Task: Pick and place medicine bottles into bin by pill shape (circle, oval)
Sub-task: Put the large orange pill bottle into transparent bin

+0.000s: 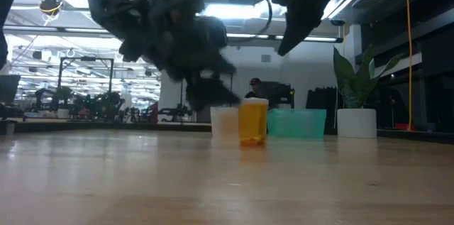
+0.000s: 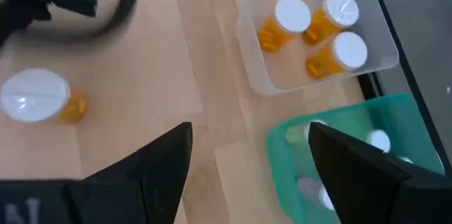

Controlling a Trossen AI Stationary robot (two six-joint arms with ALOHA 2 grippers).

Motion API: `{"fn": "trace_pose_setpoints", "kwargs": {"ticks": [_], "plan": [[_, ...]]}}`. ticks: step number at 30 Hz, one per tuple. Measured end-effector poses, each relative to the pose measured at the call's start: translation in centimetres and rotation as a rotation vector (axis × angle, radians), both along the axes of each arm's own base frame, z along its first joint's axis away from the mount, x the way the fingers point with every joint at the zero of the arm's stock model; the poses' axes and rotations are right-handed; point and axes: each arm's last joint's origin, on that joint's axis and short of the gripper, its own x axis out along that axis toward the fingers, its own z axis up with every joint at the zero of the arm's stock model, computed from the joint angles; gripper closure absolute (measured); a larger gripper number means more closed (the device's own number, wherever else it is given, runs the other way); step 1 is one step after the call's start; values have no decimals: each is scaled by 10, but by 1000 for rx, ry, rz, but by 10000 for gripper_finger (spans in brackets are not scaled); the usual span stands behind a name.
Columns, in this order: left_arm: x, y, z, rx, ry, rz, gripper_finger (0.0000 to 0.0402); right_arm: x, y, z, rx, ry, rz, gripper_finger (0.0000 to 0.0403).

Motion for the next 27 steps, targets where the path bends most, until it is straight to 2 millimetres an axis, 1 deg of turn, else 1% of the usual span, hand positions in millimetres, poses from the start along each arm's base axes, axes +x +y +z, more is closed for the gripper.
{"fn": "trace_pose_setpoints", "kwargs": {"ticks": [1,4,6,8,11,14,16,18,22,24,27], "plan": [[-1,2,6,-19,-17,-28,147,-3,1,2,4,2,-5,120],[-11,6,22,-51,14,-83,147,-11,2,9,17,-4,-22,120],[-24,11,33,-24,69,-102,147,-17,3,12,28,3,-37,120],[-39,15,44,39,117,-106,147,-23,3,14,41,17,-55,120],[-67,20,60,188,180,-36,147,-30,6,14,65,52,-82,120],[-94,24,68,333,138,75,147,-34,10,11,85,90,-100,120],[-113,26,66,367,102,135,147,-35,13,6,90,102,-97,120],[-134,27,57,367,71,178,147,-36,18,-1,97,134,-84,120],[-167,33,41,353,-45,312,147,-39,28,-16,109,170,-67,120],[-180,34,33,344,-64,361,147,-40,33,-22,115,173,-65,120],[-194,35,28,358,-134,405,147,-39,38,-30,117,161,-50,120]]}}
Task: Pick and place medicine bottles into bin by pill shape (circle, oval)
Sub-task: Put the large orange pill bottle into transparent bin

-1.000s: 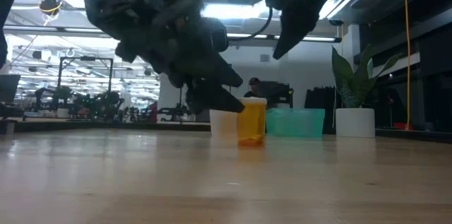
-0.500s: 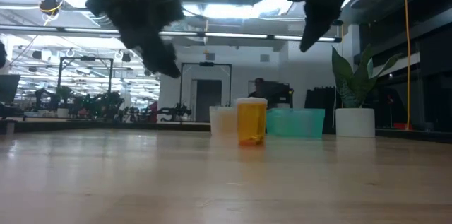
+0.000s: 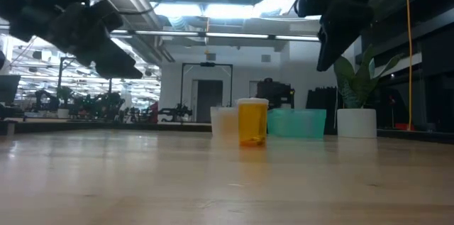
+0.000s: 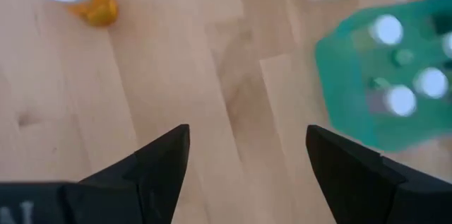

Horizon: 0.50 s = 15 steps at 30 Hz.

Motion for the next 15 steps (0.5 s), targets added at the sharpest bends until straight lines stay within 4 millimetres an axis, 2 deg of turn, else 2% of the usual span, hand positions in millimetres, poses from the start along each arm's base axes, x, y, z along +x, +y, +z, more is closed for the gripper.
{"fn": "trace_pose_setpoints", "kwargs": {"ticks": [5,15], "plan": [[-17,-1,-7,30,-74,45,147,7,6,-16,-12,-95,52,120],[-34,-4,-24,49,-125,64,147,-1,11,-62,47,-117,226,120]]}}
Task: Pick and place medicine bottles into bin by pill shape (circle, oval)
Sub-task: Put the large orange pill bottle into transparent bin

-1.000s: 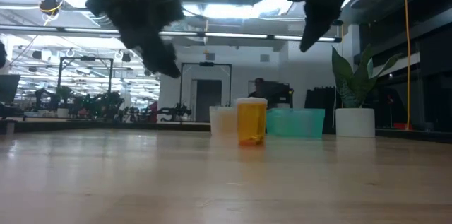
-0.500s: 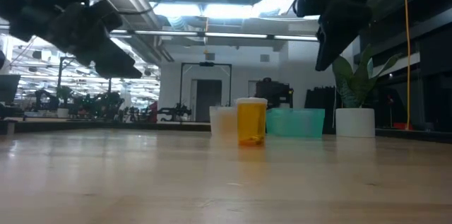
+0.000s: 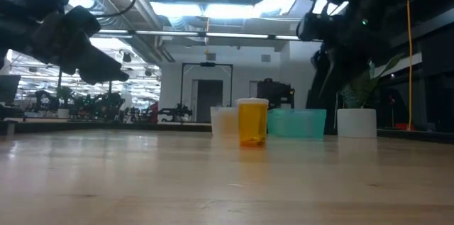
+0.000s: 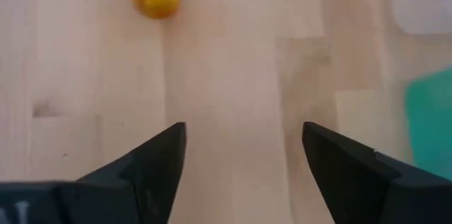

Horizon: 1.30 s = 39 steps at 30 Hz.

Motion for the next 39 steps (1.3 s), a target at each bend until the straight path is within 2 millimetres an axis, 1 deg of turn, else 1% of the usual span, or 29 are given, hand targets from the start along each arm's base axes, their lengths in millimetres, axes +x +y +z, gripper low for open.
{"fn": "trace_pose_setpoints", "kwargs": {"ticks": [3,6,9,12,16,21,24,27,29,32,35,39], "plan": [[-2,0,1,0,-8,-1,147,-1,1,-10,9,-38,47,120],[-3,-1,3,5,-32,-6,147,4,3,-10,11,-100,98,120],[-3,-1,5,16,-49,-7,147,11,10,-12,40,-128,200,120],[-3,-1,5,21,-47,2,147,25,16,-13,29,-120,253,120],[-3,-1,4,20,-43,3,147,47,18,-16,14,-83,268,120],[-3,-1,4,20,-42,3,147,68,19,-20,8,-14,264,120],[-3,-1,4,21,-41,3,147,83,20,-19,10,-21,269,120],[-3,-1,4,32,-39,0,147,94,20,-21,12,11,271,120],[-3,-1,4,32,-39,1,147,99,21,-24,14,42,274,120],[-3,-1,4,32,-38,1,147,108,22,-24,24,31,300,120],[-3,-1,4,33,-38,1,147,114,25,-25,31,34,312,120],[-3,-1,4,33,-38,1,147,116,25,-22,29,16,315,120]]}}
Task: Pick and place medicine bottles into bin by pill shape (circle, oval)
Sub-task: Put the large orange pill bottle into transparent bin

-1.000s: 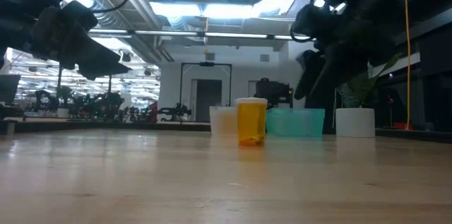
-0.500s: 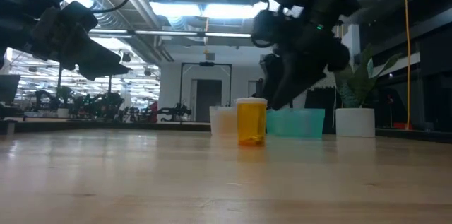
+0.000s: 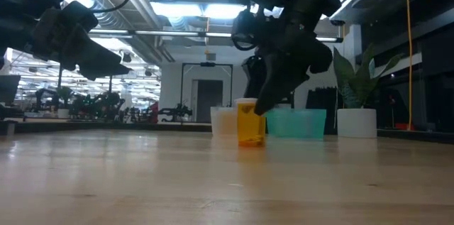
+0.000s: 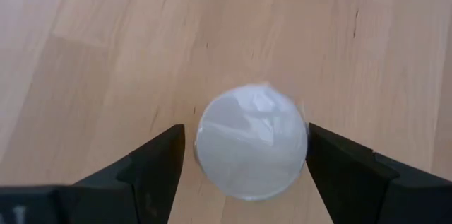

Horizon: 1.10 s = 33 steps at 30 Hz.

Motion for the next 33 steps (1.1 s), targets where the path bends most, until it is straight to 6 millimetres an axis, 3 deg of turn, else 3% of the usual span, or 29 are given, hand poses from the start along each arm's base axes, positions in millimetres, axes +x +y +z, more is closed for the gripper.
{"fn": "trace_pose_setpoints", "kwargs": {"ticks": [11,21,27,33], "plan": [[0,0,0,0,0,0,147,2,0,0,19,-15,-27,123],[0,0,0,1,0,-1,147,0,-1,2,8,-9,-77,194],[0,0,0,1,1,-1,147,-4,-23,44,-208,-28,-175,194],[0,0,0,3,1,-1,147,-15,-78,87,-261,-130,-323,190]]}}
